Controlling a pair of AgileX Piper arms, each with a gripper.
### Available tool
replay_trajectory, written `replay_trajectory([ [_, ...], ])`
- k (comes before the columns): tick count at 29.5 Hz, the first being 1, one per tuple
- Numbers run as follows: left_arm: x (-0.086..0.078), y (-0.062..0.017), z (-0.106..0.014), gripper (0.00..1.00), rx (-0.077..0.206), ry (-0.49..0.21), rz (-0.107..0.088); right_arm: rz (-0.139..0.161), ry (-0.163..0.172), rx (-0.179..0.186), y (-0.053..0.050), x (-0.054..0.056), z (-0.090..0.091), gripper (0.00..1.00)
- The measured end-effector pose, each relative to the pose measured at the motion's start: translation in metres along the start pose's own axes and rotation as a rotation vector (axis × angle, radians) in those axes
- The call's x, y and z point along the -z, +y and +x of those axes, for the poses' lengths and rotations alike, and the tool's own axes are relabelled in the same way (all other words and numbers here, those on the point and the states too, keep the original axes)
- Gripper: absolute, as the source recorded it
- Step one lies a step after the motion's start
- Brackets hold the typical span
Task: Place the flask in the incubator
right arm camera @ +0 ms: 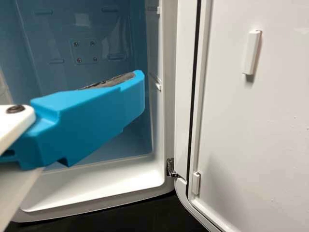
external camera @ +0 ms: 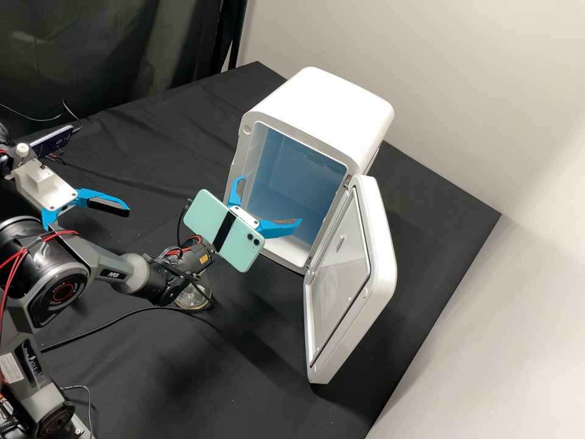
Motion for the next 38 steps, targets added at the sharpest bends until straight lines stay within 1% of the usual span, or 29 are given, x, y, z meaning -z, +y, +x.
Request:
replay_trajectory([
  [2, 0.0, -0.0025, -0.003, 1.0, 0.009, -0.01, 0.007, 0.0, 0.0, 0.0, 0.0, 0.0, 0.0, 1.0],
  [3, 0.001, -0.0039, -0.006, 1.0, 0.012, -0.022, 0.013, 0.0, 0.0, 0.0, 0.0, 0.0, 0.0, 1.0],
  [5, 0.001, -0.0054, -0.01, 1.0, 0.013, -0.037, 0.023, 0.0, 0.0, 0.0, 0.0, 0.0, 0.0, 1.0],
  [8, 0.005, -0.0077, -0.019, 1.0, 0.026, -0.033, 0.031, 0.0, 0.0, 0.0, 0.0, 0.0, 0.0, 1.0],
  [9, 0.007, -0.0081, -0.021, 1.0, 0.026, -0.022, 0.029, 0.0, 0.0, 0.0, 0.0, 0.0, 0.0, 1.0],
  [13, 0.008, -0.0069, -0.031, 1.0, 0.006, -0.009, 0.023, 0.0, 0.0, 0.0, 0.0, 0.0, 0.0, 1.0],
  [15, 0.006, -0.007, -0.034, 1.0, 0.008, -0.022, 0.012, 0.0, 0.0, 0.0, 0.0, 0.0, 0.0, 1.0],
  [16, 0.006, -0.0068, -0.036, 1.0, 0.007, -0.025, 0.012, 0.0, 0.0, 0.0, 0.0, 0.0, 0.0, 1.0],
  [17, 0.005, -0.0077, -0.039, 1.0, 0.013, -0.039, 0.008, 0.0, 0.0, 0.0, 0.0, 0.0, 0.0, 1.0],
  [18, 0.005, -0.0076, -0.041, 1.0, 0.012, -0.041, 0.006, 0.0, 0.0, 0.0, 0.0, 0.0, 0.0, 1.0],
  [19, 0.005, -0.0092, -0.043, 1.0, 0.021, -0.044, 0.009, 0.0, 0.0, 0.0, 0.0, 0.0, 0.0, 1.0],
  [21, 0.008, -0.0092, -0.044, 1.0, 0.022, -0.039, 0.012, 0.0, 0.0, 0.0, 0.0, 0.0, 0.0, 1.0],
  [24, 0.013, -0.0083, -0.045, 1.0, 0.016, -0.013, 0.008, 0.0, 0.0, 0.0, 0.0, 0.0, 0.0, 1.0],
  [27, 0.016, -0.0076, -0.045, 1.0, 0.012, 0.008, -0.005, 0.0, 0.0, 0.0, 0.0, 0.0, 0.0, 1.0],
  [28, 0.018, -0.0073, -0.046, 1.0, 0.01, 0.018, -0.016, 0.0, 0.0, 0.0, 0.0, 0.0, 0.0, 1.0],
  [30, 0.019, -0.0071, -0.046, 1.0, 0.008, 0.024, -0.019, 0.0, 0.0, 0.0, 0.0, 0.0, 0.0, 1.0],
  [35, 0.025, -0.0091, -0.045, 1.0, 0.022, 0.048, -0.028, 0.0, 0.0, 0.0, 0.0, 0.0, 0.0, 1.0],
  [38, 0.03, -0.0084, -0.043, 1.0, 0.02, 0.065, -0.031, 0.0, 0.0, 0.0, 0.0, 0.0, 0.0, 1.0],
])
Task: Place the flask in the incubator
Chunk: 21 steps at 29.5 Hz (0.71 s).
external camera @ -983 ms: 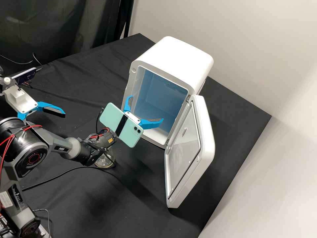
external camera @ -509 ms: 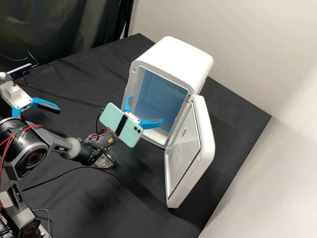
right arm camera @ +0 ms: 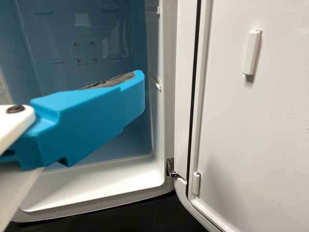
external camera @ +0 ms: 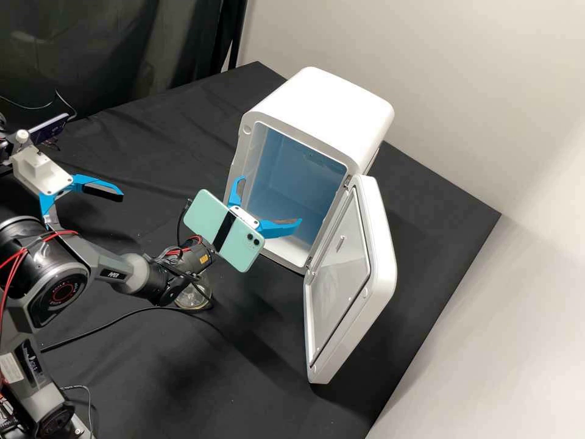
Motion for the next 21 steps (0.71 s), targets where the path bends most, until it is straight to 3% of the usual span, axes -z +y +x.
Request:
replay_trajectory([
  [8, 0.012, -0.0023, 0.003, 1.0, 0.014, 0.049, -0.02, 0.0, 0.0, 0.0, 0.0, 0.0, 0.0, 1.0],
  [21, 0.013, -0.0027, 0.005, 1.0, 0.017, 0.05, -0.021, 0.004, 0.002, -0.01, 0.002, -0.002, -0.002, 1.0],
])
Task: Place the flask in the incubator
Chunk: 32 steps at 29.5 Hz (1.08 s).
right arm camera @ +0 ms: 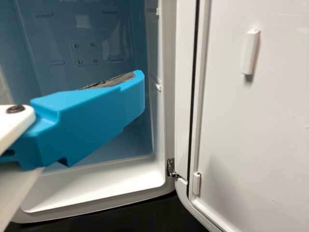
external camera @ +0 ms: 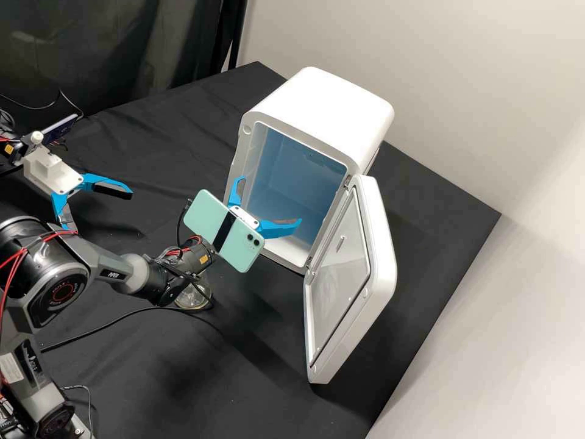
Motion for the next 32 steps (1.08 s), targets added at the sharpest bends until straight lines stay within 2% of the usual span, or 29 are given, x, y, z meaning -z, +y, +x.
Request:
replay_trajectory([
  [5, 0.0, 0.0, 0.0, 1.0, 0.0, 0.0, 0.0, 0.029, -0.015, -0.039, 0.016, -0.007, -0.012, 1.0],
  [9, 0.0, 0.0006, 0.001, 1.0, -0.002, 0.0, 0.001, 0.053, 0.015, -0.116, 0.033, -0.007, -0.027, 1.0],
  [15, 0.0, 0.0008, 0.001, 1.0, -0.003, 0.0, 0.001, 0.057, 0.089, -0.169, 0.046, 0.003, -0.039, 1.0],
  [19, 0.0, 0.0008, 0.001, 1.0, -0.003, 0.0, 0.0, 0.042, 0.113, -0.167, 0.048, 0.007, -0.041, 1.0],
  [22, 0.0, 0.0008, 0.001, 1.0, -0.003, 0.0, -0.003, 0.038, 0.131, -0.182, 0.051, 0.012, -0.044, 1.0],
  [25, 0.0, 0.0008, 0.001, 1.0, -0.003, 0.0, -0.006, 0.034, 0.17, -0.194, 0.054, 0.023, -0.049, 1.0],
  [29, 0.0, 0.0008, 0.001, 1.0, -0.003, 0.0, -0.006, 0.034, 0.202, -0.197, 0.055, 0.031, -0.053, 1.0],
  [32, 0.0, 0.0008, 0.001, 1.0, -0.003, 0.0, -0.006, 0.035, 0.238, -0.197, 0.055, 0.041, -0.057, 1.0],
])
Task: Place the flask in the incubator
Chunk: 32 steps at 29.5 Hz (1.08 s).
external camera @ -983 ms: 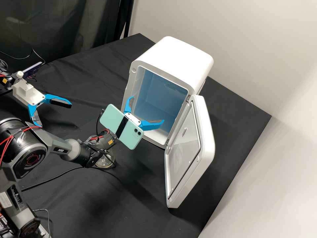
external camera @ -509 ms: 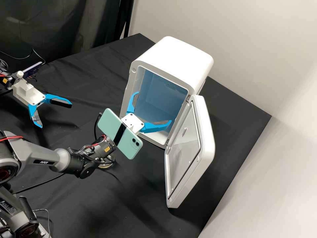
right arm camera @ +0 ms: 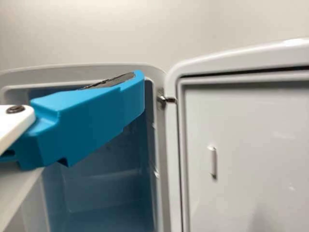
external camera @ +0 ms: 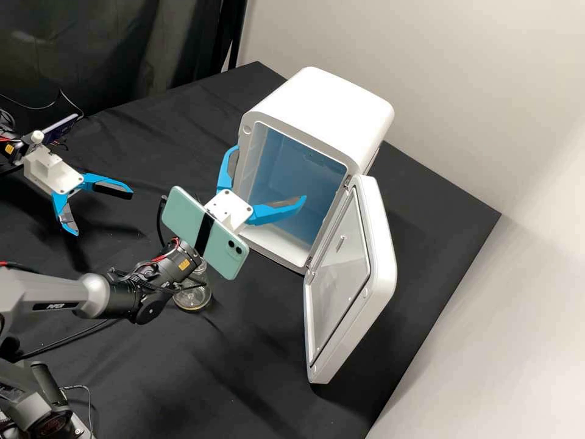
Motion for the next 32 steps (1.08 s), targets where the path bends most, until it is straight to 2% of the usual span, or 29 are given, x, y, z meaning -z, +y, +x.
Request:
replay_trajectory([
  [4, 0.0, 0.0, 0.0, 1.0, 0.0, 0.0, 0.0, 0.011, 0.046, 0.011, -0.003, 0.012, -0.001, 1.0],
  [8, 0.0, 0.0, 0.0, 1.0, 0.0, 0.0, 0.0, 0.028, 0.088, 0.038, -0.011, 0.024, -0.002, 1.0],
  [13, 0.0, 0.0, 0.0, 1.0, 0.0, 0.0, 0.0, 0.012, 0.12, 0.068, -0.019, 0.032, -0.002, 1.0],
  [18, 0.0, 0.0, 0.0, 1.0, 0.0, 0.0, 0.0, 0.028, 0.152, 0.102, -0.027, 0.04, -0.003, 1.0],
  [24, 0.0, 0.0, 0.0, 1.0, 0.0, 0.0, 0.0, 0.012, 0.187, 0.142, -0.037, 0.049, -0.005, 1.0],
  [32, 0.0, 0.0, 0.0, 1.0, 0.0, 0.0, 0.0, -0.001, 0.243, 0.151, -0.041, 0.064, -0.01, 1.0],
])
